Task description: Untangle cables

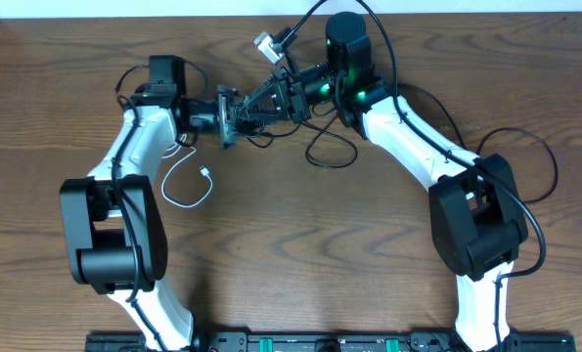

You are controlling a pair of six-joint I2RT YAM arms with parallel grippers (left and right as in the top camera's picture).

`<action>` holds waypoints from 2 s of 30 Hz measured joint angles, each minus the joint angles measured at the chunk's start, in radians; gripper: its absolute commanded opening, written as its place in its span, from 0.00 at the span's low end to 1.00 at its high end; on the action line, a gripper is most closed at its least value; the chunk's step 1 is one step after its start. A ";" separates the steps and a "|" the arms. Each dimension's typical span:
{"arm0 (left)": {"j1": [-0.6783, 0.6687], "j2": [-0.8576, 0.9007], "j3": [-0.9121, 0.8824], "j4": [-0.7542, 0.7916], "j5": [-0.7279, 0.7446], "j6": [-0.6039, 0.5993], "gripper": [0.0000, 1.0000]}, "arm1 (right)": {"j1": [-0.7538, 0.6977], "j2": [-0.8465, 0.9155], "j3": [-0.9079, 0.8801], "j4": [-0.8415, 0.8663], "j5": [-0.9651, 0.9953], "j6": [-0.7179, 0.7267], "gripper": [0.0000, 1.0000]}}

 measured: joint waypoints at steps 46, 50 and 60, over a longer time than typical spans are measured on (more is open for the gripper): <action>-0.022 0.000 0.000 -0.393 0.037 0.374 0.19 | -0.010 0.000 0.000 0.000 0.003 0.017 0.01; -0.023 0.000 0.000 -0.393 0.032 0.372 0.08 | -0.010 0.000 0.000 0.000 0.002 0.018 0.01; -0.021 0.000 0.000 -0.310 -0.120 0.234 0.07 | -0.011 0.000 0.000 -0.012 0.008 0.018 0.01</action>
